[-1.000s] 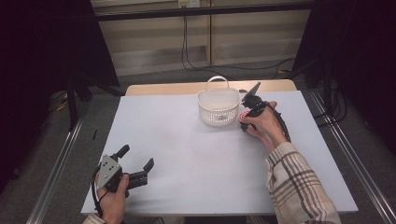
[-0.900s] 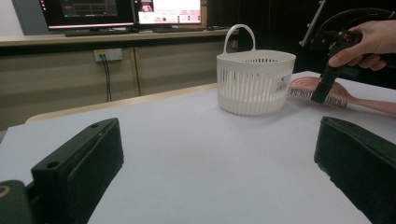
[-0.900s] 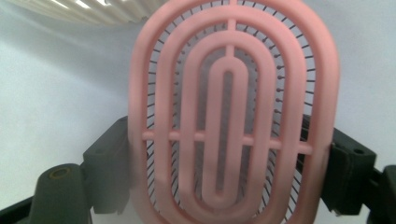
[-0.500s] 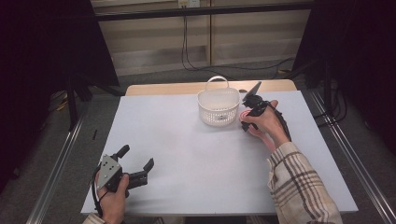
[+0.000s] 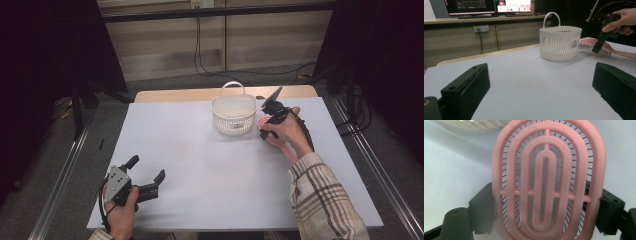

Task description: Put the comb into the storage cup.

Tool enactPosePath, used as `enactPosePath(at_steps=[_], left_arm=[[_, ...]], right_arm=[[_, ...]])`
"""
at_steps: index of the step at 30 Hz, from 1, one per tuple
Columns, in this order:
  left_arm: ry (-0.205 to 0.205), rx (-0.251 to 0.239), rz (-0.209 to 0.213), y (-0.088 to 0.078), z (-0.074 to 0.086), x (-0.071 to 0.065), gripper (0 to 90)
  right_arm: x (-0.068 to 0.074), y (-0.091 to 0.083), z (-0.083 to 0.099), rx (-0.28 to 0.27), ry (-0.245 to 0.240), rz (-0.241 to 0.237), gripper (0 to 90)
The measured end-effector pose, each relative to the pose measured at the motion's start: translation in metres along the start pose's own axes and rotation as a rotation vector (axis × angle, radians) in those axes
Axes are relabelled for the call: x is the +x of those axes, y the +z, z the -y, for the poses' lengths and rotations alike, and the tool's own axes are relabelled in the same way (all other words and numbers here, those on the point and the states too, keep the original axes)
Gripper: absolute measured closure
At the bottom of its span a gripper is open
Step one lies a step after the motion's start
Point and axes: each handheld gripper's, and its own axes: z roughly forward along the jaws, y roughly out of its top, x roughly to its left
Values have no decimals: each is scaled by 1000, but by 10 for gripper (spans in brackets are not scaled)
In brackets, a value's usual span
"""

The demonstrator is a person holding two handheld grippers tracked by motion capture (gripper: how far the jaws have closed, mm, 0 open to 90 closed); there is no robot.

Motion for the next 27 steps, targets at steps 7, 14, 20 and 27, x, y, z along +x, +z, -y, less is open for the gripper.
enactPosePath(at_steps=[7,14,20,27], left_arm=[[-5,-1,1,0,0,0,14],[-1,-2,0,0,0,0,14],[-1,-1,2,0,0,0,14],[-2,-1,1,0,0,0,14]], right_arm=[[3,8,-3,-8,-12,23,192],[3,9,-4,5,-13,24,185],[3,11,-4,16,-11,36,120],[5,10,-5,10,-5,106,69]])
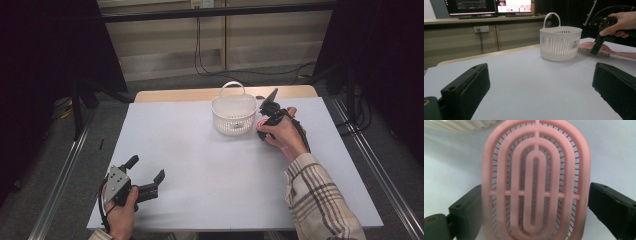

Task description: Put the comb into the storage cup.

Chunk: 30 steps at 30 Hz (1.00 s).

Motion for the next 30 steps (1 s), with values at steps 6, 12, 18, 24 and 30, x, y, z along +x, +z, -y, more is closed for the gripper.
enactPosePath(at_steps=[6,12,18,24,30], left_arm=[[1,0,2,0,0,0,14],[2,-1,-1,0,0,1,14],[-3,0,1,0,0,0,14],[-2,1,0,0,0,0,14],[1,0,0,0,0,0,14]], right_arm=[[4,5,-2,16,-1,-7,88],[5,5,-2,35,18,5,192],[3,1,1,38,36,-21,196],[1,-5,3,31,32,-40,196],[3,-14,5,20,21,-44,197]])
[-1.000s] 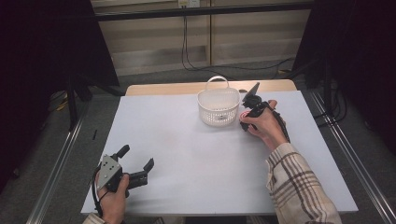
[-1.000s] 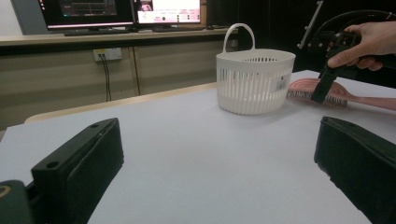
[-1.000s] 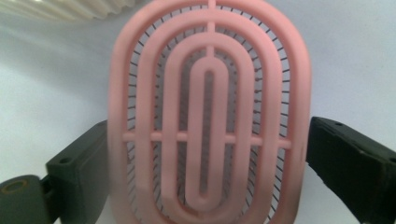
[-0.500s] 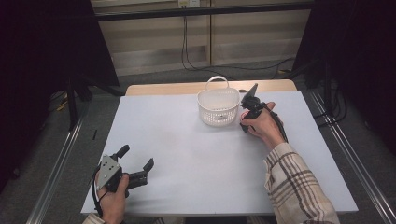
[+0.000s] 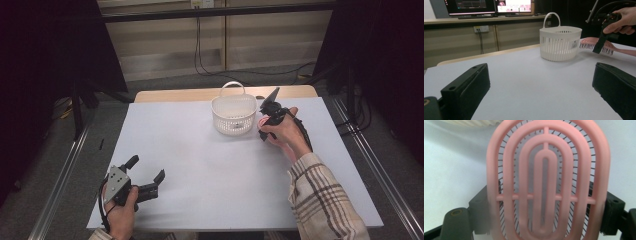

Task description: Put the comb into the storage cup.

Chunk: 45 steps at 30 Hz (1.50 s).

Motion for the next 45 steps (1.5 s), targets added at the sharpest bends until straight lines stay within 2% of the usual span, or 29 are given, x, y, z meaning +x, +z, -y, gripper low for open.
enactPosePath(at_steps=[8,19,34,45], left_arm=[[1,0,0,0,0,0,14],[-1,-1,0,0,0,0,14],[7,1,0,0,0,0,14],[5,-1,0,0,0,0,14]], right_arm=[[-1,-6,0,3,-2,-7,196],[-2,-14,3,-24,-2,-8,196],[-5,-38,8,-104,6,-33,196],[3,-56,12,-180,-21,-31,196]])
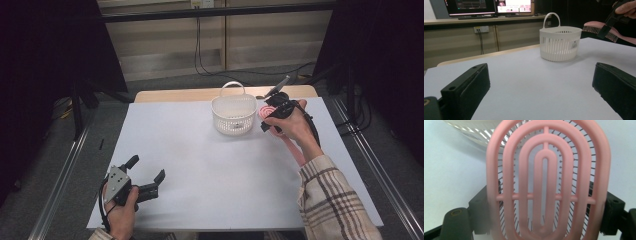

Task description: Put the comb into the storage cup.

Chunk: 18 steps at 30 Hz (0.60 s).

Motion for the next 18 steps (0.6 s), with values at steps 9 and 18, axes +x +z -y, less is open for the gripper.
enactPosePath(at_steps=[9,18], left_arm=[[2,2,0,0,0,0,14],[-1,2,4,0,0,0,14]], right_arm=[[0,-10,4,-64,17,7,196],[-3,-24,7,-150,50,16,196]])
